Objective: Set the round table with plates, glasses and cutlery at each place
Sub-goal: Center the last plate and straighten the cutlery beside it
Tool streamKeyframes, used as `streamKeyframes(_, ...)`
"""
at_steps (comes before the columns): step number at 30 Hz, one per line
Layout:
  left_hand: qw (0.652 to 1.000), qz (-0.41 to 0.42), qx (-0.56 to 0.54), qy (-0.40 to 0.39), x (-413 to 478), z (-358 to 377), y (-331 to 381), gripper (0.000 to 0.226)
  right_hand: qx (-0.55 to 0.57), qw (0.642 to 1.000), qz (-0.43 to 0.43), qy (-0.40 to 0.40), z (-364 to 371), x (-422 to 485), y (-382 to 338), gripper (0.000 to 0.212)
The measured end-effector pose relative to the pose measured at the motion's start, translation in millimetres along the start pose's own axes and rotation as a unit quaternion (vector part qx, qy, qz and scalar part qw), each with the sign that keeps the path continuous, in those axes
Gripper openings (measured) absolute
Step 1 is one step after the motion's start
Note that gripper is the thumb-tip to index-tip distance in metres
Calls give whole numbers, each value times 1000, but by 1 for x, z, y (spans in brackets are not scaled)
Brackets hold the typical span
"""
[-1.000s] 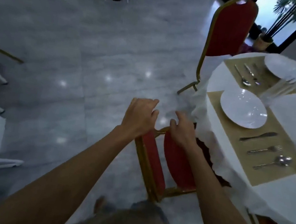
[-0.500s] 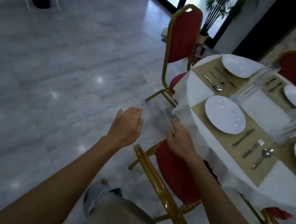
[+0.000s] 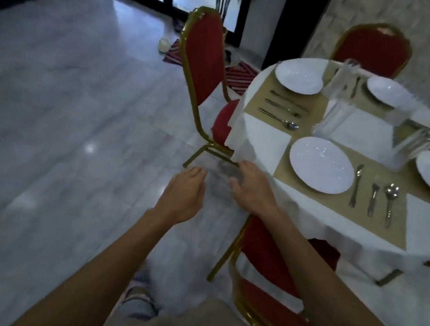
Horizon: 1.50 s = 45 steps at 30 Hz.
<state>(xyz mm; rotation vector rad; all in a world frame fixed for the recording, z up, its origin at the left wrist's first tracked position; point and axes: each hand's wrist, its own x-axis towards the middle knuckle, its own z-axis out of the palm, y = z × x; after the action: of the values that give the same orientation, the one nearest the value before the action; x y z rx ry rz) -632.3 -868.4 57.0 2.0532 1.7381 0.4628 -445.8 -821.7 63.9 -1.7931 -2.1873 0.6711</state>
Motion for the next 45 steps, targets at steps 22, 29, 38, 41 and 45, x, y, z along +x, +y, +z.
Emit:
streamKeyframes(22,954,228,-59,-186,237,-11,-63,41,143,939,278,140,35,118,5,56)
streamKeyframes(29,947,235,-38,-216,323,10,-53,39,151,932,304,129,27,196,51,59)
streamKeyframes(38,943,229,9,-240,438,55,-38,41,80,938,327,80,-8,270,116,61)
streamKeyframes(41,942,240,17,-234,458,66,-28,45,38,941,333,51,-21,285,132,63)
streamKeyframes(45,932,267,31,-242,480,85,-20,51,2,945,324,42,-27,301,156,68)
